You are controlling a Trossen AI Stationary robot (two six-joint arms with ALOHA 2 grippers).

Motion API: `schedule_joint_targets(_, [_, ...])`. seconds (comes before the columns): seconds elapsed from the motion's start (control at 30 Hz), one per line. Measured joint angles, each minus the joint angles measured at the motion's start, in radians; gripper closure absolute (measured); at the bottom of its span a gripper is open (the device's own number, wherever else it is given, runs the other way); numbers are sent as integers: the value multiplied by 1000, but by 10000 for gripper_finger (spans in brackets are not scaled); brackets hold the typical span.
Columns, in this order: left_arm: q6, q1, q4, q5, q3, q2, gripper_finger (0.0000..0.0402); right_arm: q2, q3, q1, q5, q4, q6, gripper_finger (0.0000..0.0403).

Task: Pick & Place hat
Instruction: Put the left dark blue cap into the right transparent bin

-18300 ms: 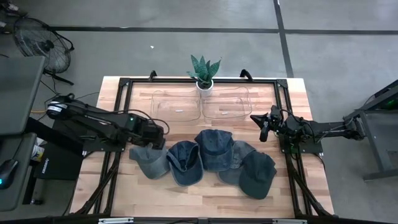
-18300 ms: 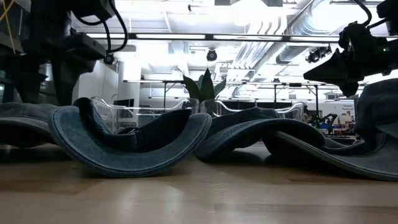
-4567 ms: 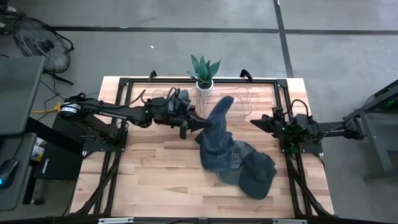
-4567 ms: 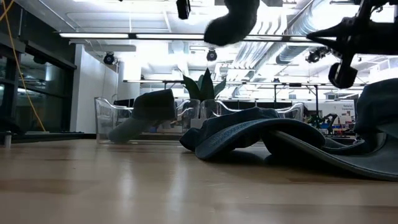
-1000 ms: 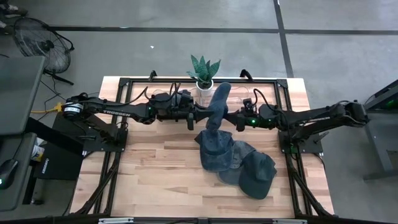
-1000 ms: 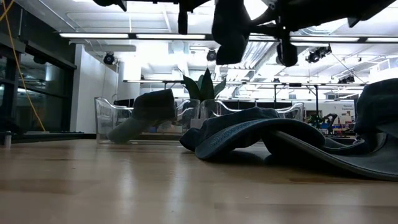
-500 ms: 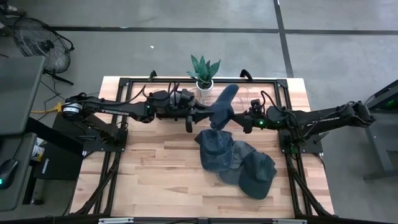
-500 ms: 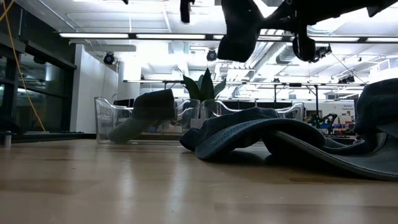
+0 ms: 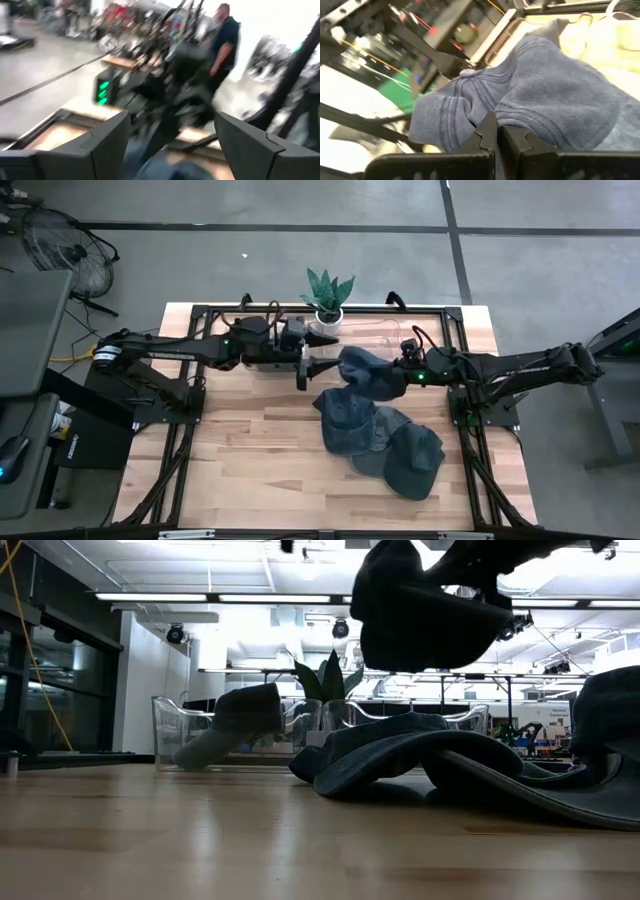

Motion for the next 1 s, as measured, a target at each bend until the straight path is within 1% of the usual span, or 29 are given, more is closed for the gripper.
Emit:
schedule_joint_targets(0.07, [12, 0, -86, -49, 20, -14, 113, 0, 56, -1, 7, -110, -19, 402])
schedule_joint_targets(0.17, [13, 0, -175, -114, 51, -22, 113, 0, 149, -1, 46, -267, -46, 402])
schedule_joint_targets(0.27, [13, 0, -302, -125, 62, -63, 113, 4, 229, -18, 70, -392, -93, 402])
schedule_joint_targets(0.33, [14, 0, -315, -125, 78, -69, 113, 9, 268, -40, 76, -457, -128, 402])
schedule_joint_targets(0.4, [13, 0, -403, -125, 72, -85, 113, 21, 295, -71, 75, -502, -154, 402])
schedule_joint_targets(0.47, [16, 0, -468, -130, 68, -102, 113, 35, 310, -109, 54, -520, -172, 402])
schedule_joint_targets(0.53, [16, 0, -476, -139, 74, -111, 113, 50, 314, -146, 21, -521, -186, 402])
schedule_joint_targets(0.63, [15, 0, -564, -140, 70, -138, 113, 81, 314, -194, -19, -514, -207, 402])
schedule_joint_targets(0.73, [14, 0, -597, -138, 73, -148, 113, 117, 314, -241, -55, -512, -235, 402])
schedule_joint_targets(0.83, [17, 0, -703, -133, 69, -183, 113, 158, 314, -286, -99, -503, -272, 402])
schedule_joint_targets(1.0, [28, 0, -807, -132, 70, -237, 113, 228, 314, -349, -189, -471, -320, 402])
